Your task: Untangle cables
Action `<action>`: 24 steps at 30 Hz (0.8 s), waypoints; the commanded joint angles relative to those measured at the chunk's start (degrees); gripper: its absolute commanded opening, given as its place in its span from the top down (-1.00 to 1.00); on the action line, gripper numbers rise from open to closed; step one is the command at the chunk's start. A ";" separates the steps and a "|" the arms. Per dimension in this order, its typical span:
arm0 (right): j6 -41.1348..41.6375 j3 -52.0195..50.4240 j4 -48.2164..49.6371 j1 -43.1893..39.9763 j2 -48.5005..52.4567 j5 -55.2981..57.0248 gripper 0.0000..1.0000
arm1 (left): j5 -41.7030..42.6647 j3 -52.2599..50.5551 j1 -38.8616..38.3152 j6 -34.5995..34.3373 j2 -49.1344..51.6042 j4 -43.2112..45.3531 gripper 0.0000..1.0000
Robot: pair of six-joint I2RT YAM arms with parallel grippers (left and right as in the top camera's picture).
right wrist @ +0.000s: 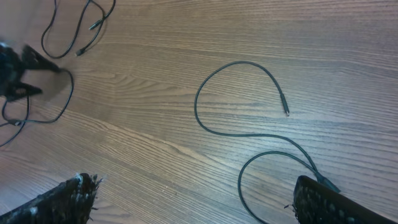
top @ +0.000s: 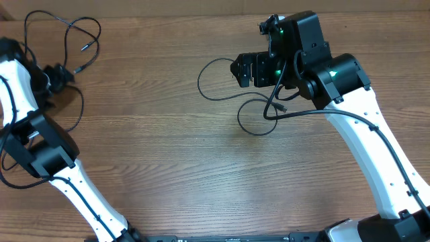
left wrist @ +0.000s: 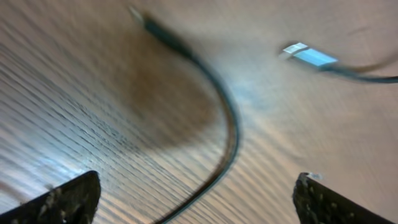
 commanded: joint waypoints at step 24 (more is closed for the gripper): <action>-0.02 0.24 0.15 -0.17 0.04 0.31 -1.00 | -13.66 14.95 11.47 -40.74 0.15 -27.21 -0.99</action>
